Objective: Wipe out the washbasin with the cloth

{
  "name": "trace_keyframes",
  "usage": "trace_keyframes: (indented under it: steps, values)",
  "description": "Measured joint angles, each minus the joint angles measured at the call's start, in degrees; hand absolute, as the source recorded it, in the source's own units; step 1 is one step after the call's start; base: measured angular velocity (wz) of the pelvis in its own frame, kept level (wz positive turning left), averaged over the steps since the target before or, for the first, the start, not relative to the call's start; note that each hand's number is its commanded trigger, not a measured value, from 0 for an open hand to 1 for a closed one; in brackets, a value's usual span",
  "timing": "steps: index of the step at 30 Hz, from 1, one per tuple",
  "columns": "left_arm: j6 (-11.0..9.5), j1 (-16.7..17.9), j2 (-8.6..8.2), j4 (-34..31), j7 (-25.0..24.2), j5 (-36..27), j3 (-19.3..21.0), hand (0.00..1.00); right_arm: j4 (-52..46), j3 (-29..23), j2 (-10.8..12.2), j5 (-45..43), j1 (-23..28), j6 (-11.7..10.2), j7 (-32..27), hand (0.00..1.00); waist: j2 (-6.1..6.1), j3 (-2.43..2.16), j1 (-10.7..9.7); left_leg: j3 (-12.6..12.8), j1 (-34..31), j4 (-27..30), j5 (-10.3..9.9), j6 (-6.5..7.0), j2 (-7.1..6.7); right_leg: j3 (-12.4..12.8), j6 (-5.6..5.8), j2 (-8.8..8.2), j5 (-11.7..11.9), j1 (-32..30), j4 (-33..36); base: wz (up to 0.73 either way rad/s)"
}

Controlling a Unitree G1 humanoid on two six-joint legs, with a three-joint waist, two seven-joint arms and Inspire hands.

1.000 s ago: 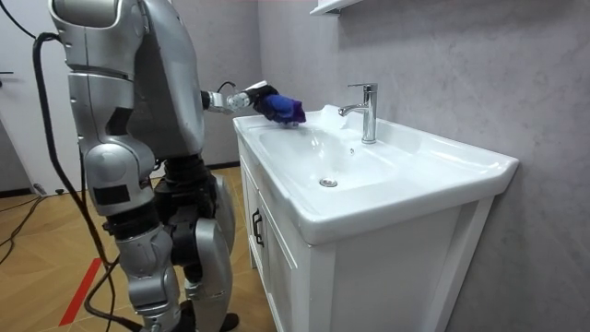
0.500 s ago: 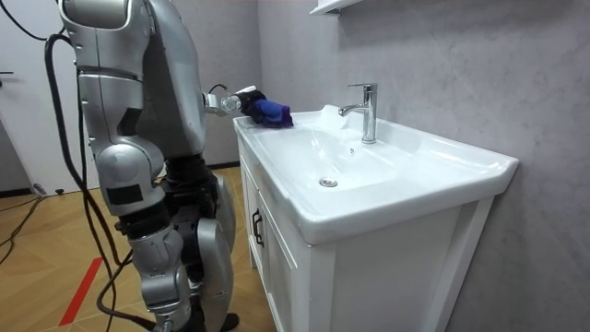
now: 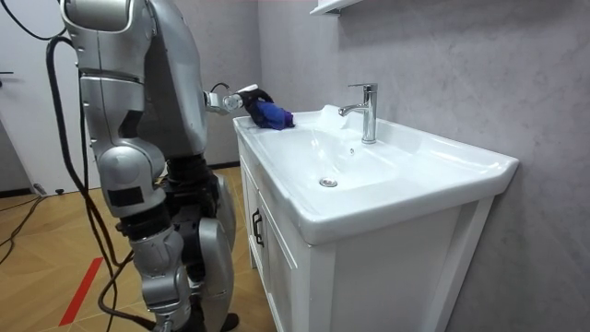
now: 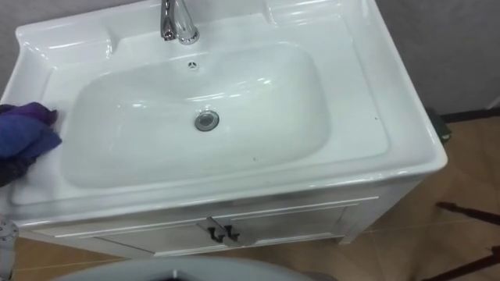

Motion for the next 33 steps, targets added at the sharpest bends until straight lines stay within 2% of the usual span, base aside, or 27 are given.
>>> trace_keyframes:
  steps: [3,9,19,26,31,33]
  values:
    - [0.0,0.0,0.0,-0.74,-0.01,0.04,-0.02,0.0,-0.02,0.01,0.0,0.02,-0.16,-0.07,0.01,0.0,-0.06,0.03,-0.75,-0.37,-0.04,-0.01,0.04,0.06,-0.06,-0.24,0.05,-0.01,-0.04,0.15,0.0,0.07]
    - [-0.18,-0.43,-0.01,-4.15,-0.04,-0.01,-0.07,0.0,0.04,0.03,-0.01,0.21,0.04,-0.09,-0.49,0.0,-0.47,0.23,-0.99,-0.71,-0.03,0.01,0.05,0.09,-0.19,-0.38,0.11,-0.13,-0.08,0.16,-0.01,0.0]
    - [0.02,-0.56,-0.09,-5.5,-0.22,-0.01,-0.26,0.0,-0.01,0.03,-0.01,0.71,0.0,0.08,-0.43,0.0,-0.53,0.26,-1.38,-1.01,-0.03,-0.01,0.06,0.1,-0.29,-0.41,0.19,-0.22,-0.13,0.21,0.0,0.0]
    - [0.26,-0.61,-0.09,-11.31,-0.81,-0.19,-0.26,0.0,-0.37,0.0,-0.01,1.6,-0.05,0.22,-0.77,0.0,-0.51,0.34,-1.25,-1.09,-0.29,0.06,0.15,0.26,-0.45,-1.13,0.28,-0.49,-0.18,0.18,0.02,0.03]
    - [0.83,-1.04,-0.09,-13.56,-0.8,-6.53,-0.27,0.0,-0.88,-0.02,-0.05,2.28,-0.01,0.7,-1.37,0.0,-0.4,0.34,-1.32,-1.13,-0.31,0.09,0.17,0.29,-0.54,-1.26,0.35,-0.55,-0.22,0.33,-0.01,0.0]
    - [0.83,-1.93,-0.09,-13.55,-0.8,-10.97,-0.26,0.0,-0.79,-0.21,0.04,2.48,-0.42,0.64,-1.81,0.0,-0.28,0.56,-1.22,-1.18,0.18,0.06,0.17,0.29,-0.58,-1.2,0.43,-0.55,-0.29,0.87,-0.07,0.0]
